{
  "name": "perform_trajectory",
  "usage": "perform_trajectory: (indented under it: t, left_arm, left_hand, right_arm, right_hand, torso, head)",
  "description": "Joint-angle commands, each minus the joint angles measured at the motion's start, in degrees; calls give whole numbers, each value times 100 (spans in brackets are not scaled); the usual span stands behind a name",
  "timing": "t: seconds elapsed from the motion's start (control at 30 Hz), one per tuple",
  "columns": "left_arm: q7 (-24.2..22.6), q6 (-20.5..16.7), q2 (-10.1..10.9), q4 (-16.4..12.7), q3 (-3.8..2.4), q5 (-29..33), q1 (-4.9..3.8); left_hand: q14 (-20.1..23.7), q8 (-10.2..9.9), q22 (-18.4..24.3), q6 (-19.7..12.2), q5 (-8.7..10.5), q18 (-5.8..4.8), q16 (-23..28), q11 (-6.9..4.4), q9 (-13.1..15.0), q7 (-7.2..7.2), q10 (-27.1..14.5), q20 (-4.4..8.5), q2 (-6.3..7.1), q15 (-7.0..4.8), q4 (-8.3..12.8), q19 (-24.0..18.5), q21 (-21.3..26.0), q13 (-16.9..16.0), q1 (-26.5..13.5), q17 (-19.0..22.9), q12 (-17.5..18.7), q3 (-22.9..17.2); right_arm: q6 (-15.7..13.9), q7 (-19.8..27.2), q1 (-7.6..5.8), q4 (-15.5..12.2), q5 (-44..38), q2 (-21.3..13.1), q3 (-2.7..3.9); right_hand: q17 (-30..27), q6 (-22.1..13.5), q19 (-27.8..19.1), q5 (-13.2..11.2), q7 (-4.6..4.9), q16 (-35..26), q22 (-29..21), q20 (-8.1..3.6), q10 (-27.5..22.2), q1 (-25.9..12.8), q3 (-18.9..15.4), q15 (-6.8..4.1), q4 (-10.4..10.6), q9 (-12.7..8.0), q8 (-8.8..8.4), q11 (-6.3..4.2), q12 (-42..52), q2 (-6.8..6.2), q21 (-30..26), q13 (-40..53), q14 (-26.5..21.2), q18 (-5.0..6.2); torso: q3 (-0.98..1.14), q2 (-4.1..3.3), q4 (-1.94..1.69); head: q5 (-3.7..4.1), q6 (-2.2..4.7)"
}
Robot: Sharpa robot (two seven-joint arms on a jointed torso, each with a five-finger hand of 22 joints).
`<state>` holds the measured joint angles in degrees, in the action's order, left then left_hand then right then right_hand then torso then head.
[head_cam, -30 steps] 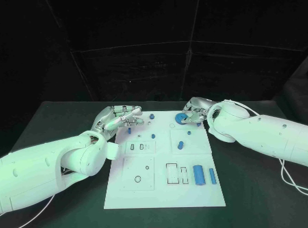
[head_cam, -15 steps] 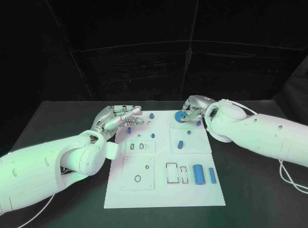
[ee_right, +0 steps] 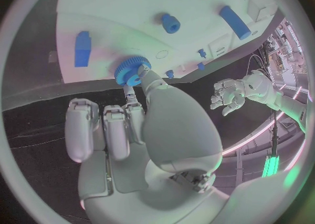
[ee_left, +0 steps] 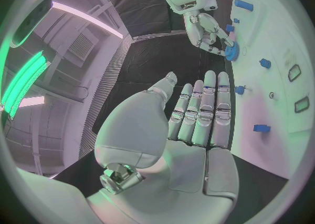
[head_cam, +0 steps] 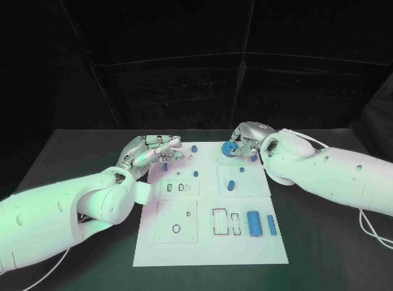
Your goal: Assemble the parts on the task board
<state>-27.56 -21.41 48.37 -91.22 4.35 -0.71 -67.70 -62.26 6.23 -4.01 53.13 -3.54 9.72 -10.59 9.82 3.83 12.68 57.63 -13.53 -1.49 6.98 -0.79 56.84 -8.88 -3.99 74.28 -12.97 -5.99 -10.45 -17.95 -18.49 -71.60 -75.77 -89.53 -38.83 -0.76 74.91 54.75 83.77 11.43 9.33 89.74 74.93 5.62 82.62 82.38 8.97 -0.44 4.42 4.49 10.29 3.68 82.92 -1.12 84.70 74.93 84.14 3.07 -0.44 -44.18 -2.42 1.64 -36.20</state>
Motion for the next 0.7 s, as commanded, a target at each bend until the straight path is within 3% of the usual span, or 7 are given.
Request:
perform_trajectory:
  t: [0.03, 0.33, 0.7]
  left_arm:
    - [-18, 112, 9, 14, -5, -13, -9]
    - [-25, 143, 47, 53, -6, -13, -10]
    - [-36, 134, 85, 95, -6, 24, -11]
  left_hand:
    - [7, -33, 9, 9, -6, 78, 22, 19, -3, 23, 17, -3, -6, 25, 31, 43, 36, 2, 7, -9, 30, -10]
    - [7, -33, 9, 9, -6, 78, 22, 19, -3, 23, 17, -3, -6, 25, 31, 43, 36, 2, 7, -9, 30, -10]
    - [8, -37, 10, 6, -5, 78, 25, 19, -4, 22, 17, -3, -6, 25, 38, 45, 40, 3, 13, -13, 33, -12]
  right_arm:
    - [-350, 94, -11, -178, -197, -2, 3]
    - [-824, 64, -10, -517, -648, 165, 2]
    - [-793, 14, 51, -332, -810, 720, -10]
  right_hand:
    - [1509, 160, 75, 139, -87, 26, 309, -29, 56, -171, 56, -31, -5, -7, -46, -9, 16, -26, 58, 580, 586, -62]
    - [1509, 140, 107, 206, -79, 26, 374, -28, 66, -238, 129, -26, 5, -26, -105, -6, 17, -42, 85, 592, 586, -75]
    - [1509, 139, 121, 184, -74, 26, 402, -24, 70, -279, 171, -21, 16, -32, -130, -2, 15, -40, 98, 596, 586, -81]
  torso:
    - [3, 0, 5]
    - [-6, 2, -5]
    - [-11, -6, -14]
  head:
    - [-11, 12]
    - [-21, 19]
    - [-70, 7]
